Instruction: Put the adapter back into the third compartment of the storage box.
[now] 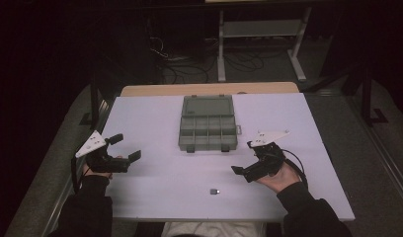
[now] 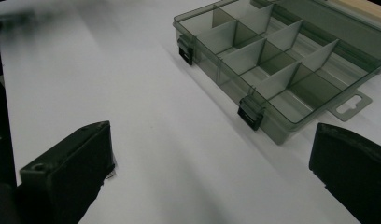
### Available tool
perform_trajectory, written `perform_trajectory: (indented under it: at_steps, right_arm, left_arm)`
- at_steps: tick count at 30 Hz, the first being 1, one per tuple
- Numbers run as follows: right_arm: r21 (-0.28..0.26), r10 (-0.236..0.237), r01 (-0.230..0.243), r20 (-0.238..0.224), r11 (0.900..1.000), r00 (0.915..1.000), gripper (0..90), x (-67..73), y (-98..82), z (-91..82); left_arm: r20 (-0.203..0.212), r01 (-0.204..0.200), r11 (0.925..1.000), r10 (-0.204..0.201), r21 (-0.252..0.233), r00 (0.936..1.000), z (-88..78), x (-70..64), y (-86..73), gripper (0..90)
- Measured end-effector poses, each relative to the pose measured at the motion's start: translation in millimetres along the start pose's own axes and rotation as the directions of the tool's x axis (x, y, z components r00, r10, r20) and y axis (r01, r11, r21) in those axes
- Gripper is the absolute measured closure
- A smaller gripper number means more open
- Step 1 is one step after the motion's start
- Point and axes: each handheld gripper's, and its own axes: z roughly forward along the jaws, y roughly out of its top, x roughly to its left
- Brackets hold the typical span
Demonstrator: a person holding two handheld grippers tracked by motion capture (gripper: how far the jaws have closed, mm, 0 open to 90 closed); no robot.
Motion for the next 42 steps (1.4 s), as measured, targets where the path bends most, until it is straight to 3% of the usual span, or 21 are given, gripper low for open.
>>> perform_trajectory:
  at_steps: [18, 42]
  right_arm:
    - [0.039, -0.032, 0.034, -0.047, 0.999, 0.9984, 0.0, 9.9, 3.6, 11.3]
    - [0.101, -0.059, 0.073, -0.136, 0.992, 0.989, 0.0, 22.4, 7.1, 29.2]
  left_arm:
    - [0.0, -0.001, 1.0, 0.001, 0.0, 1.0, -0.1, -0.2, 0.0, 0.0]
    - [0.001, -0.003, 1.0, 0.003, 0.002, 1.0, 0.1, -0.3, -0.1, 0.0]
